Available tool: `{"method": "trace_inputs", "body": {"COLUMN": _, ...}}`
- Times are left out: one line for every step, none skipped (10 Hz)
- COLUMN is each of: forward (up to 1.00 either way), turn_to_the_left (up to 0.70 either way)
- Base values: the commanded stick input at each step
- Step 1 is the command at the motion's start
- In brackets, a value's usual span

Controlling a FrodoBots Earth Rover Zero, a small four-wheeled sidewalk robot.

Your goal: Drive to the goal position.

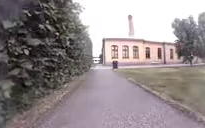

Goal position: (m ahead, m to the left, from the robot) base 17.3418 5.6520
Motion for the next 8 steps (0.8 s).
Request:
{"method": "trace_inputs", "body": {"forward": 0.85, "turn_to_the_left": 0.01}}
{"method": "trace_inputs", "body": {"forward": 0.85, "turn_to_the_left": 0.01}}
{"method": "trace_inputs", "body": {"forward": 0.85, "turn_to_the_left": 0.01}}
{"method": "trace_inputs", "body": {"forward": 0.85, "turn_to_the_left": 0.01}}
{"method": "trace_inputs", "body": {"forward": 0.85, "turn_to_the_left": -0.05}}
{"method": "trace_inputs", "body": {"forward": 0.85, "turn_to_the_left": -0.24}}
{"method": "trace_inputs", "body": {"forward": 0.85, "turn_to_the_left": -0.30}}
{"method": "trace_inputs", "body": {"forward": 0.85, "turn_to_the_left": -0.06}}
